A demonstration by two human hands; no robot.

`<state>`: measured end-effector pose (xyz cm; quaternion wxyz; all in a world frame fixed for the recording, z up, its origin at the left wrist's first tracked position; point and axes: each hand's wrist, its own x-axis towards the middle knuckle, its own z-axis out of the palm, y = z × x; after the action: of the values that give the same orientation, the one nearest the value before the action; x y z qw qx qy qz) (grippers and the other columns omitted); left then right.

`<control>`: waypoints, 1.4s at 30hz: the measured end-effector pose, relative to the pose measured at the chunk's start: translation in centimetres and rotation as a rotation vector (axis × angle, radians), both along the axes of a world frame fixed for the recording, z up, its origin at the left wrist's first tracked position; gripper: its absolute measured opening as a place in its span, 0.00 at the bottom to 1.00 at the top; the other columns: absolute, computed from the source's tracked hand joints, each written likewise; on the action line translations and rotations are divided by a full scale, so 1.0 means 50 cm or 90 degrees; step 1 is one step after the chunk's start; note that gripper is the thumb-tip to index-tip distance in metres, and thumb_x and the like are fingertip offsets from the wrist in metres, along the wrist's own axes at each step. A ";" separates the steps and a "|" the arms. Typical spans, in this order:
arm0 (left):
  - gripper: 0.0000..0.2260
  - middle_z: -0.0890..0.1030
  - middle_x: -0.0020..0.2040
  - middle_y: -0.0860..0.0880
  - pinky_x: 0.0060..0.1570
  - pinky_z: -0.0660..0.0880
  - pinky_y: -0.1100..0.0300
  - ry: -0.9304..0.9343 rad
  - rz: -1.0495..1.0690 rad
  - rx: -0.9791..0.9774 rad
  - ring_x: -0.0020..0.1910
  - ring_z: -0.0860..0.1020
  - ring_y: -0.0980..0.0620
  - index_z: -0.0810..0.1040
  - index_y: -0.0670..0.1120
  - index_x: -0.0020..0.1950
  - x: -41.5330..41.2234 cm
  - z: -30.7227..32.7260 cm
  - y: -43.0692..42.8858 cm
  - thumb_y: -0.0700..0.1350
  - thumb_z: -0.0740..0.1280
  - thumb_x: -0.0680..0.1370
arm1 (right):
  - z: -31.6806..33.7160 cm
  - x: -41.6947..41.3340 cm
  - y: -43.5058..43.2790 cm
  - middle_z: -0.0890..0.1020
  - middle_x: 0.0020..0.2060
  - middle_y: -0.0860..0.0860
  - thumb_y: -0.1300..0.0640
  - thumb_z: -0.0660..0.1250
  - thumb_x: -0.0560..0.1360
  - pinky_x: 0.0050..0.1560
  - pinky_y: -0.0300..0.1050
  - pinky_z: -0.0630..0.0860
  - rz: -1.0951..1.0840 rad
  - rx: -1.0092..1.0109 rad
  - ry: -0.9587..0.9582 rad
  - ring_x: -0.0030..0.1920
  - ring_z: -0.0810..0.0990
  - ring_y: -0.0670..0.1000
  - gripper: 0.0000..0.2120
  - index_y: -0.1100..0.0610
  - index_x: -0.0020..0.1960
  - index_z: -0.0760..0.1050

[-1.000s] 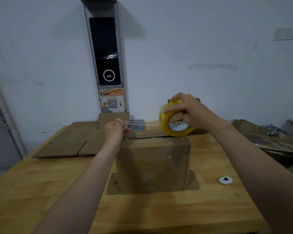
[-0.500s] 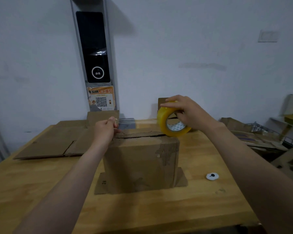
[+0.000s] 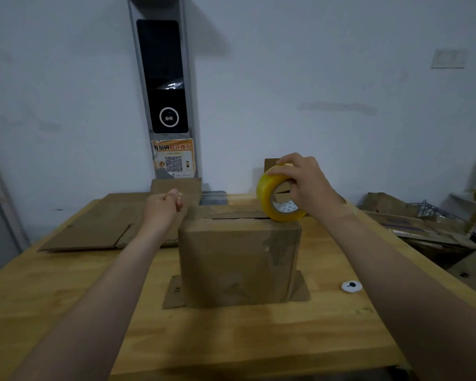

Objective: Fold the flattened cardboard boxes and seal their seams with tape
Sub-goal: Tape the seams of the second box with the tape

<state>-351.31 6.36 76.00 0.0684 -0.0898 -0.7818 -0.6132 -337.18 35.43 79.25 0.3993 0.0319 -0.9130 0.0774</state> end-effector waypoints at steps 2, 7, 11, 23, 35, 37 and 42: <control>0.20 0.82 0.40 0.47 0.48 0.71 0.53 -0.009 0.005 0.001 0.48 0.81 0.45 0.75 0.46 0.35 -0.014 -0.001 -0.028 0.51 0.60 0.85 | 0.005 0.008 -0.008 0.76 0.65 0.50 0.73 0.66 0.74 0.49 0.57 0.77 -0.034 0.046 -0.024 0.60 0.69 0.58 0.26 0.45 0.61 0.82; 0.19 0.81 0.41 0.48 0.51 0.72 0.51 -0.034 0.005 -0.013 0.42 0.81 0.51 0.74 0.46 0.36 -0.023 -0.011 -0.068 0.51 0.61 0.85 | 0.015 0.010 -0.045 0.75 0.66 0.49 0.72 0.66 0.73 0.43 0.56 0.76 -0.043 0.095 -0.049 0.61 0.69 0.59 0.28 0.42 0.62 0.80; 0.17 0.81 0.43 0.48 0.42 0.73 0.54 -0.075 0.001 -0.017 0.40 0.80 0.52 0.77 0.45 0.41 -0.030 -0.035 -0.093 0.52 0.62 0.85 | 0.025 -0.002 -0.084 0.73 0.68 0.49 0.68 0.70 0.74 0.49 0.56 0.73 -0.058 0.133 -0.085 0.64 0.68 0.59 0.26 0.42 0.64 0.79; 0.18 0.83 0.45 0.48 0.47 0.76 0.51 -0.095 -0.027 -0.025 0.43 0.82 0.49 0.78 0.44 0.41 -0.029 -0.076 -0.109 0.53 0.61 0.85 | 0.011 -0.016 -0.102 0.79 0.63 0.51 0.70 0.75 0.67 0.52 0.60 0.71 -0.088 0.175 -0.025 0.60 0.74 0.62 0.28 0.42 0.58 0.83; 0.18 0.84 0.48 0.47 0.53 0.77 0.48 -0.124 -0.024 -0.026 0.47 0.82 0.47 0.77 0.44 0.41 -0.027 -0.130 -0.098 0.54 0.61 0.85 | 0.009 -0.027 -0.125 0.78 0.63 0.53 0.69 0.75 0.70 0.51 0.62 0.76 -0.081 0.140 -0.043 0.61 0.72 0.62 0.24 0.44 0.57 0.84; 0.18 0.84 0.49 0.46 0.55 0.78 0.46 -0.138 -0.037 -0.019 0.46 0.83 0.48 0.75 0.44 0.40 -0.025 -0.142 -0.093 0.54 0.61 0.85 | 0.007 -0.027 -0.123 0.78 0.63 0.52 0.68 0.75 0.70 0.48 0.60 0.76 -0.078 0.135 -0.041 0.61 0.72 0.62 0.23 0.43 0.56 0.83; 0.18 0.84 0.48 0.46 0.58 0.78 0.44 -0.196 -0.117 0.013 0.48 0.83 0.45 0.73 0.46 0.39 -0.013 -0.169 -0.086 0.56 0.62 0.84 | 0.006 -0.029 -0.123 0.79 0.62 0.52 0.68 0.75 0.70 0.47 0.60 0.76 -0.076 0.136 -0.033 0.60 0.73 0.62 0.23 0.44 0.55 0.84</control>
<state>-351.98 2.04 67.56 -0.1076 -0.0655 -0.7653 -0.6312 -338.62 29.27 79.53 0.3736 0.0179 -0.9264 -0.0431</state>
